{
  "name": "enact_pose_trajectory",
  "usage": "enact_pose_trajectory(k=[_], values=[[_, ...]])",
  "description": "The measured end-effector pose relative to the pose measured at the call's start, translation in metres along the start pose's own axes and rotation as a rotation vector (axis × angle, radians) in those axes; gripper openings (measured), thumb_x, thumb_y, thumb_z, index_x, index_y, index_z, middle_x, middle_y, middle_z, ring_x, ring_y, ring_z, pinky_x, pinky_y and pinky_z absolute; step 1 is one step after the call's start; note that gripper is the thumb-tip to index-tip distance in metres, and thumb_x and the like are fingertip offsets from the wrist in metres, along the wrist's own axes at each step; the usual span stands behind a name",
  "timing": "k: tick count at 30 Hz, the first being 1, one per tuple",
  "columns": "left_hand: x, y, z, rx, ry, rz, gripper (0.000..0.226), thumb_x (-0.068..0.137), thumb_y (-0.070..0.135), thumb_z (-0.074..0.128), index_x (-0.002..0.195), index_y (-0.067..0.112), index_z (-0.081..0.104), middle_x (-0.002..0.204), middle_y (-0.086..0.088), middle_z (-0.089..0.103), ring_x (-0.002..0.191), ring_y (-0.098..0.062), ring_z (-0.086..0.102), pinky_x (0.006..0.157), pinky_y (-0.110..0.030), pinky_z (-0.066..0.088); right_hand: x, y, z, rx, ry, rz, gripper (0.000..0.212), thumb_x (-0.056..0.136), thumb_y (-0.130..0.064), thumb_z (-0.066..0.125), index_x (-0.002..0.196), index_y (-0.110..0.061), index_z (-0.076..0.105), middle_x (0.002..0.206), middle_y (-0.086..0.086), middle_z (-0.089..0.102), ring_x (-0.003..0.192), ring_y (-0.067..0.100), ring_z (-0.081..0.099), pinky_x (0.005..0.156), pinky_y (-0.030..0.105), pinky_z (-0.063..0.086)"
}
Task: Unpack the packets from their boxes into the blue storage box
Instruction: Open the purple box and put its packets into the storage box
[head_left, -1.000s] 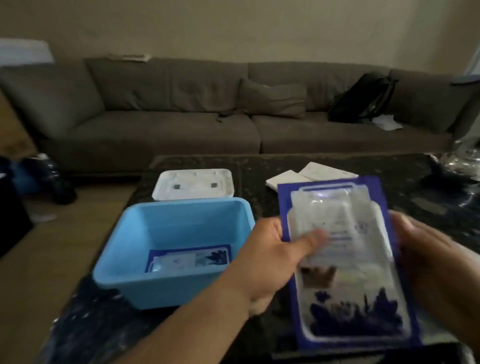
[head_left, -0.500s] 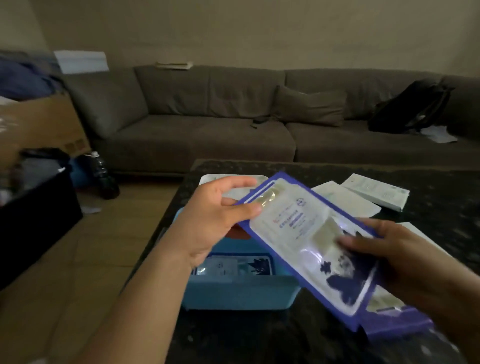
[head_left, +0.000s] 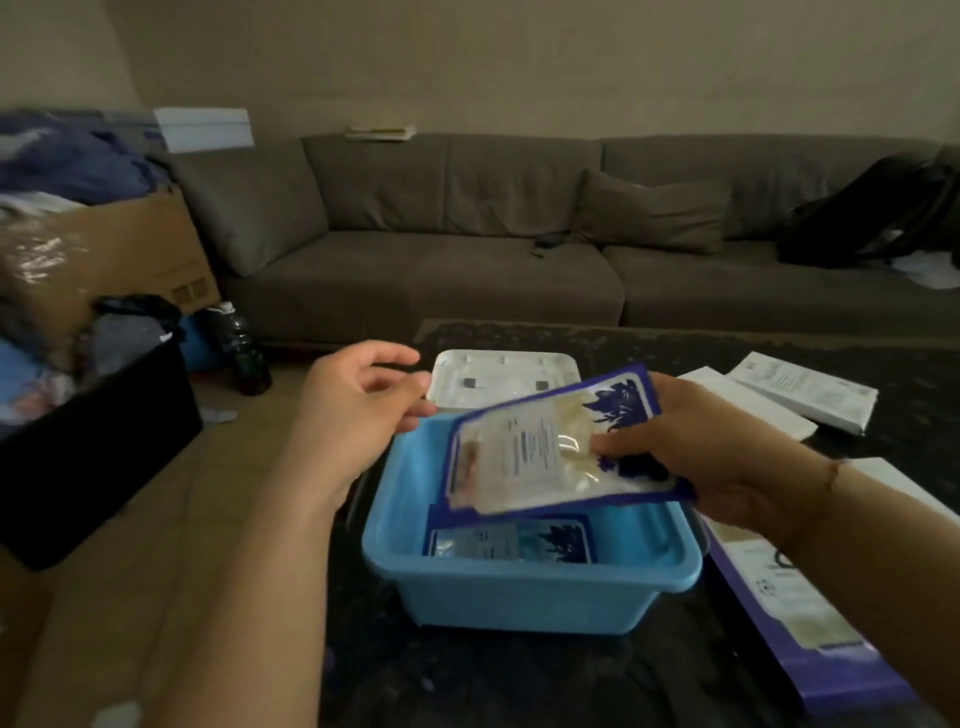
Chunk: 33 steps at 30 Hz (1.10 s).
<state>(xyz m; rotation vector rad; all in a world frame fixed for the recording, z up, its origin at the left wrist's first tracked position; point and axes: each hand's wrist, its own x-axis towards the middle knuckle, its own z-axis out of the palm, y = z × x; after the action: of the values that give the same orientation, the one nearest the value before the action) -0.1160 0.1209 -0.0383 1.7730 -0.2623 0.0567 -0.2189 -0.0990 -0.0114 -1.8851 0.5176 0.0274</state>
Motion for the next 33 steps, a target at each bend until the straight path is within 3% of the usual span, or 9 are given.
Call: enact_pose_trajectory(k=[4, 7, 11, 16, 22, 25, 28, 30, 33], values=[[0.004, -0.008, 0.002, 0.023, 0.031, 0.019, 0.019, 0.092, 0.013, 0.067, 0.105, 0.026, 0.067, 0.083, 0.005, 0.075, 0.075, -0.006, 0.074, 0.072, -0.028, 0.061, 0.022, 0.008, 0.022, -0.151, -0.062, 0.061, 0.026, 0.082, -0.003, 0.073, 0.098, -0.018, 0.061, 0.085, 0.006, 0.074, 0.073, 0.019, 0.073, 0.062, 0.03, 0.06], [0.008, -0.016, 0.003, 0.128, 0.091, 0.074, 0.024, 0.088, 0.011, 0.072, 0.106, 0.026, 0.068, 0.079, 0.009, 0.074, 0.076, -0.004, 0.072, 0.071, -0.021, 0.059, 0.037, 0.021, 0.04, -0.173, -0.077, 0.124, 0.025, 0.082, 0.001, 0.072, 0.1, -0.014, 0.064, 0.088, 0.011, 0.074, 0.078, 0.024, 0.073, 0.077, 0.041, 0.061], [0.014, -0.03, 0.002, 0.334, 0.111, 0.083, 0.032, 0.083, 0.015, 0.077, 0.113, 0.023, 0.068, 0.101, 0.01, 0.068, 0.087, 0.0, 0.062, 0.066, -0.01, 0.042, 0.051, 0.032, 0.06, -0.209, -0.081, 0.153, 0.018, 0.08, 0.004, 0.072, 0.088, -0.01, 0.065, 0.079, 0.013, 0.071, 0.069, 0.025, 0.068, 0.071, 0.04, 0.058], [0.024, -0.049, 0.001, 0.375, 0.015, -0.002, 0.029, 0.081, 0.016, 0.08, 0.108, 0.021, 0.071, 0.097, 0.007, 0.069, 0.091, -0.01, 0.066, 0.064, -0.016, 0.042, 0.053, 0.04, 0.064, -0.223, -0.139, 0.244, 0.017, 0.078, 0.005, 0.074, 0.091, -0.003, 0.069, 0.081, 0.018, 0.072, 0.069, 0.027, 0.067, 0.069, 0.04, 0.058], [0.026, -0.056, 0.002, 0.409, 0.019, 0.008, 0.024, 0.081, 0.014, 0.079, 0.104, 0.018, 0.073, 0.09, 0.006, 0.069, 0.08, -0.002, 0.062, 0.06, -0.015, 0.041, 0.048, 0.038, 0.052, -0.229, -0.205, 0.332, 0.037, 0.077, -0.001, 0.077, 0.11, -0.011, 0.063, 0.106, 0.012, 0.072, 0.099, 0.03, 0.068, 0.089, 0.048, 0.056], [0.026, -0.056, 0.002, 0.397, 0.018, 0.003, 0.025, 0.081, 0.014, 0.08, 0.104, 0.018, 0.073, 0.089, 0.007, 0.069, 0.081, -0.003, 0.064, 0.062, -0.015, 0.043, 0.04, 0.032, 0.045, -0.427, -0.181, 0.299, 0.036, 0.082, -0.015, 0.076, 0.112, -0.013, 0.056, 0.109, 0.005, 0.065, 0.097, 0.018, 0.061, 0.096, 0.036, 0.05], [0.027, -0.056, 0.003, 0.376, 0.017, 0.001, 0.025, 0.08, 0.012, 0.08, 0.103, 0.017, 0.074, 0.09, 0.005, 0.071, 0.083, -0.008, 0.067, 0.069, -0.02, 0.049, 0.038, 0.031, 0.042, -0.561, -0.193, 0.274, 0.049, 0.09, -0.02, 0.067, 0.134, -0.014, 0.049, 0.12, 0.003, 0.059, 0.093, 0.012, 0.052, 0.085, 0.027, 0.046], [0.026, -0.056, 0.004, 0.376, 0.022, 0.005, 0.024, 0.08, 0.011, 0.08, 0.103, 0.017, 0.074, 0.091, 0.004, 0.072, 0.085, -0.01, 0.068, 0.075, -0.025, 0.053, 0.039, 0.032, 0.046, -0.535, -0.29, 0.341, 0.039, 0.094, -0.019, 0.061, 0.133, -0.015, 0.054, 0.107, -0.001, 0.062, 0.09, 0.011, 0.057, 0.073, 0.024, 0.05], [0.025, -0.056, 0.003, 0.357, 0.033, 0.016, 0.025, 0.08, 0.009, 0.08, 0.104, 0.014, 0.075, 0.091, 0.002, 0.073, 0.083, -0.007, 0.067, 0.072, -0.018, 0.05, 0.045, 0.036, 0.053, -0.618, -0.382, 0.361, 0.035, 0.094, -0.025, 0.061, 0.129, -0.021, 0.059, 0.112, -0.002, 0.065, 0.103, 0.015, 0.061, 0.085, 0.03, 0.052]])
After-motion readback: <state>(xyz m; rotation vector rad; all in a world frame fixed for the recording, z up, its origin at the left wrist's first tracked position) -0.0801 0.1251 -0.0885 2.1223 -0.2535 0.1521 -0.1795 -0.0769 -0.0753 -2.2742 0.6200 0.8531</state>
